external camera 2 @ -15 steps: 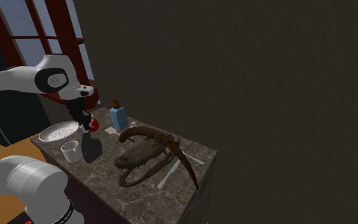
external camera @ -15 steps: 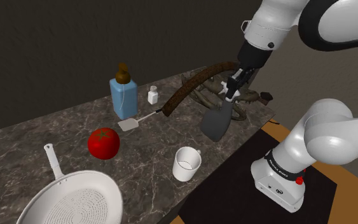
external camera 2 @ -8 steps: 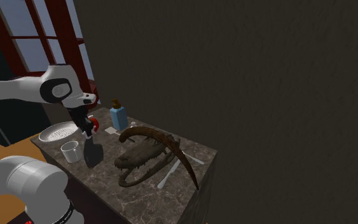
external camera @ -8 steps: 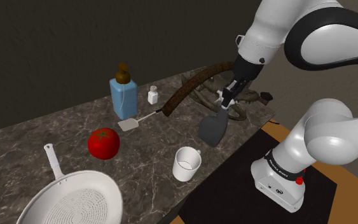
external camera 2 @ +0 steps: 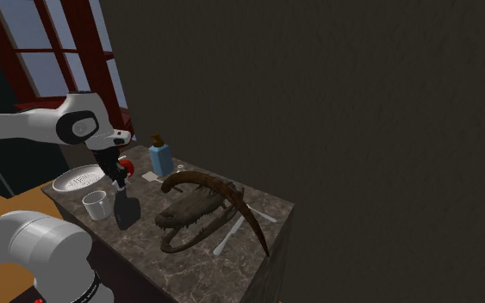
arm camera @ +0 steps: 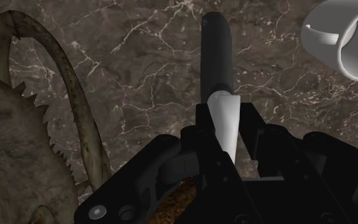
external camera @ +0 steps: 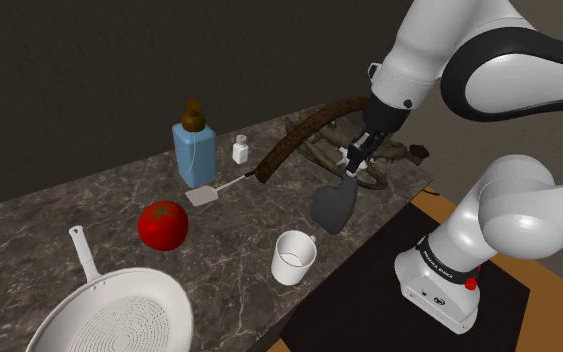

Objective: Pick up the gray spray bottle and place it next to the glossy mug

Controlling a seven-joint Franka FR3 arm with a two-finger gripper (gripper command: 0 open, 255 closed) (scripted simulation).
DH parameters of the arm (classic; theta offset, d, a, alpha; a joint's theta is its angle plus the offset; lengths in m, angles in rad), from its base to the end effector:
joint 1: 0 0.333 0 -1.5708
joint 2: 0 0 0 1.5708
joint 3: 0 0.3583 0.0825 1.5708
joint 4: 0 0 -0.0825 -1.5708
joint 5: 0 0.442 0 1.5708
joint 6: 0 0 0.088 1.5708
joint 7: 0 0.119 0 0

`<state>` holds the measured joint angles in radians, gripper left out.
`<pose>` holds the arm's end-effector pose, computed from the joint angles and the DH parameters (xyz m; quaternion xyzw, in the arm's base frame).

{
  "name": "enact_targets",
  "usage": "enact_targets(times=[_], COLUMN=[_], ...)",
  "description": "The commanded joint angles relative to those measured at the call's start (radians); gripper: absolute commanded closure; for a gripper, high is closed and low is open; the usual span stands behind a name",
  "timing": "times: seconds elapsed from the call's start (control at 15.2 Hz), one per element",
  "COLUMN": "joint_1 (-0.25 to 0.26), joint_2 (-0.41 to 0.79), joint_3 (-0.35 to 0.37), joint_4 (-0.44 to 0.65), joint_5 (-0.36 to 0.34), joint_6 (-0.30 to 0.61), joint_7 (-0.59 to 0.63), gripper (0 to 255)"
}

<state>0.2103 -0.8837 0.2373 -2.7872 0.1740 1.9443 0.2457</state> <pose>0.2827 0.1422 0.4348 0.9994 0.0291 0.0183 0.0046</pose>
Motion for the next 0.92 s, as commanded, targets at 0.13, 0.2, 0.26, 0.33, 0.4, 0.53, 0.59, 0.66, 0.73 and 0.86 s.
enact_targets(times=[0.13,0.2,0.26,0.33,0.4,0.53,0.59,0.66,0.73,0.86], joint_1=[0.0,0.0,0.0,0.0,0.0,-0.002,-0.004,-0.006,-0.008,-0.008], joint_2=[0.0,0.0,0.0,0.0,0.0,-0.009,-0.015,-0.019,-0.021,-0.021], joint_3=[0.0,0.0,0.0,0.0,0.0,-0.006,-0.011,-0.017,-0.021,-0.021], joint_4=[0.0,0.0,0.0,0.0,0.0,0.029,0.06,0.091,0.116,0.116], joint_5=[0.0,0.0,0.0,0.0,0.0,-0.005,-0.011,-0.016,-0.02,-0.02], joint_6=[0.0,0.0,0.0,0.0,0.0,-0.037,-0.074,-0.109,-0.136,-0.137], joint_7=[0.0,0.0,0.0,0.0,0.0,0.001,0.001,0.002,0.002,0.002], gripper=[0,0,0,0,0,0,0,0,0,0])
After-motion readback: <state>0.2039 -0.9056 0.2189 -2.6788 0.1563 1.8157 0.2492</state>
